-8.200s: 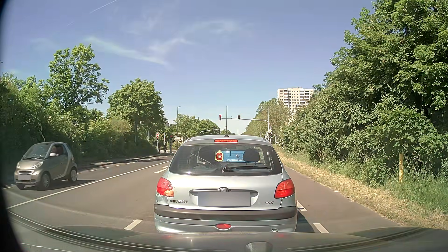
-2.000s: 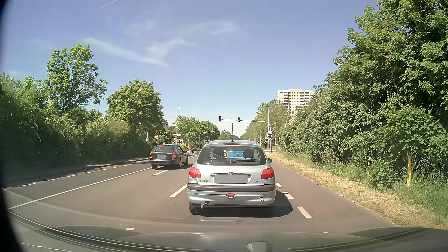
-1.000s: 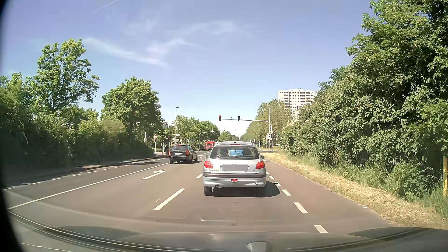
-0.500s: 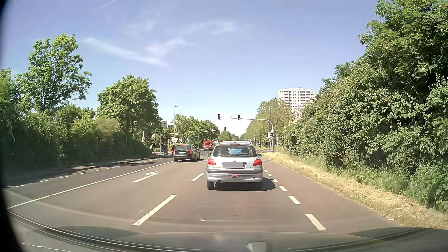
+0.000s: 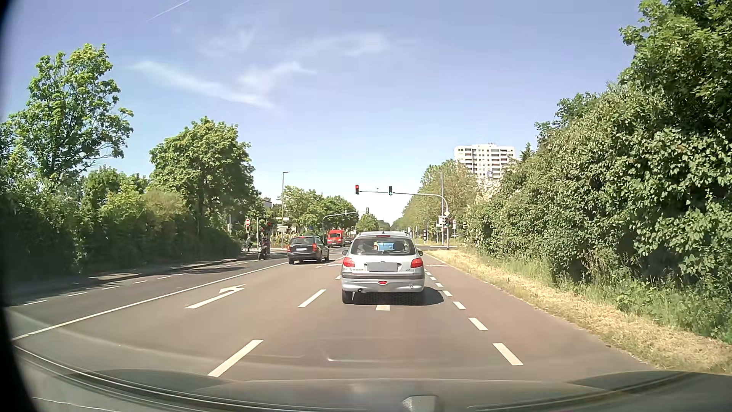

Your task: Follow the waypoints while adhering to traffic rules and regulations

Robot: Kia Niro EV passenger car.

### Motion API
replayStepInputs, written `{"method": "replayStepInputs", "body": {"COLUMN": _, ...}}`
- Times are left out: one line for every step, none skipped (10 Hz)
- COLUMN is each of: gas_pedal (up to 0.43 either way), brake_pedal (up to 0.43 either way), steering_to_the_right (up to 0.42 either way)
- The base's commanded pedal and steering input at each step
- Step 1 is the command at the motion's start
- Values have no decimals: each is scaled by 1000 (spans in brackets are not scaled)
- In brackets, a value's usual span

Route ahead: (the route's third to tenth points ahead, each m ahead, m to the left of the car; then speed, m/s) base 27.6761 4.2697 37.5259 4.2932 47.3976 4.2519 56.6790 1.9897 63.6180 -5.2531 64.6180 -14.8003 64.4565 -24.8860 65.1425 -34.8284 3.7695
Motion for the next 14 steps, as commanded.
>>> {"method": "replayStepInputs", "body": {"gas_pedal": 287, "brake_pedal": 30, "steering_to_the_right": 3}}
{"method": "replayStepInputs", "body": {"gas_pedal": 287, "brake_pedal": 30, "steering_to_the_right": 3}}
{"method": "replayStepInputs", "body": {"gas_pedal": 287, "brake_pedal": 30, "steering_to_the_right": 3}}
{"method": "replayStepInputs", "body": {"gas_pedal": 287, "brake_pedal": 30, "steering_to_the_right": 3}}
{"method": "replayStepInputs", "body": {"gas_pedal": 287, "brake_pedal": 30, "steering_to_the_right": 3}}
{"method": "replayStepInputs", "body": {"gas_pedal": 287, "brake_pedal": 30, "steering_to_the_right": 3}}
{"method": "replayStepInputs", "body": {"gas_pedal": 287, "brake_pedal": 30, "steering_to_the_right": 3}}
{"method": "replayStepInputs", "body": {"gas_pedal": 287, "brake_pedal": 30, "steering_to_the_right": 3}}
{"method": "replayStepInputs", "body": {"gas_pedal": 287, "brake_pedal": 30, "steering_to_the_right": 3}}
{"method": "replayStepInputs", "body": {"gas_pedal": 287, "brake_pedal": 30, "steering_to_the_right": 3}}
{"method": "replayStepInputs", "body": {"gas_pedal": 287, "brake_pedal": 30, "steering_to_the_right": 3}}
{"method": "replayStepInputs", "body": {"gas_pedal": 280, "brake_pedal": 30, "steering_to_the_right": 3}}
{"method": "replayStepInputs", "body": {"gas_pedal": 280, "brake_pedal": 30, "steering_to_the_right": 3}}
{"method": "replayStepInputs", "body": {"gas_pedal": 280, "brake_pedal": 30, "steering_to_the_right": 3}}
